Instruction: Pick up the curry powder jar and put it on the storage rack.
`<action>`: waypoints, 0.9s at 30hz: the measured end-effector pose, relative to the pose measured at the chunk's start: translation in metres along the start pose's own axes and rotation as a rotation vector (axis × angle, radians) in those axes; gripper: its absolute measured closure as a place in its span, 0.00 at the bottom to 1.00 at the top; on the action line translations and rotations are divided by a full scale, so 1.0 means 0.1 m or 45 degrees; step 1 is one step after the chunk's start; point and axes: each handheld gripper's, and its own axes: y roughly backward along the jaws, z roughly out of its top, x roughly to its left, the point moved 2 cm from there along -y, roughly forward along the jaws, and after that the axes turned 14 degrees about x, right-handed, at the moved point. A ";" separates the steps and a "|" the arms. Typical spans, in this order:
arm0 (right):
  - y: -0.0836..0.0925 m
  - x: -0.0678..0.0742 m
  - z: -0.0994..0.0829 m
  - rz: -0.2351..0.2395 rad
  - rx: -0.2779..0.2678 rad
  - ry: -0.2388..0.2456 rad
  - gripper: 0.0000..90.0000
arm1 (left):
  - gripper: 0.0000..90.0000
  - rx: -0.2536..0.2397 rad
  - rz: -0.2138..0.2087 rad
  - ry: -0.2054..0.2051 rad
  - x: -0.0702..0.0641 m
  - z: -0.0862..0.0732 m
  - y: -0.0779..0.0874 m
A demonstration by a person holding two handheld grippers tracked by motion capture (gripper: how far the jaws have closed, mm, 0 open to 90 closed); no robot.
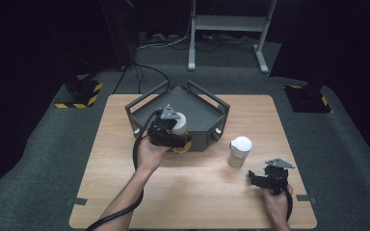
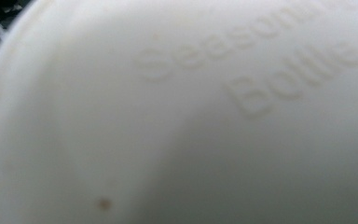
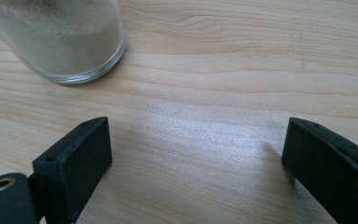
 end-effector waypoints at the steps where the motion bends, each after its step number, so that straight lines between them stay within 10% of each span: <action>1: 0.00 0.00 0.00 0.000 0.000 0.000 0.09 | 0.36 0.000 0.002 0.003 0.02 0.02 0.00; 27: 0.00 0.00 0.00 0.001 0.000 0.001 0.09 | 0.36 0.047 0.119 0.131 0.49 0.41 -0.17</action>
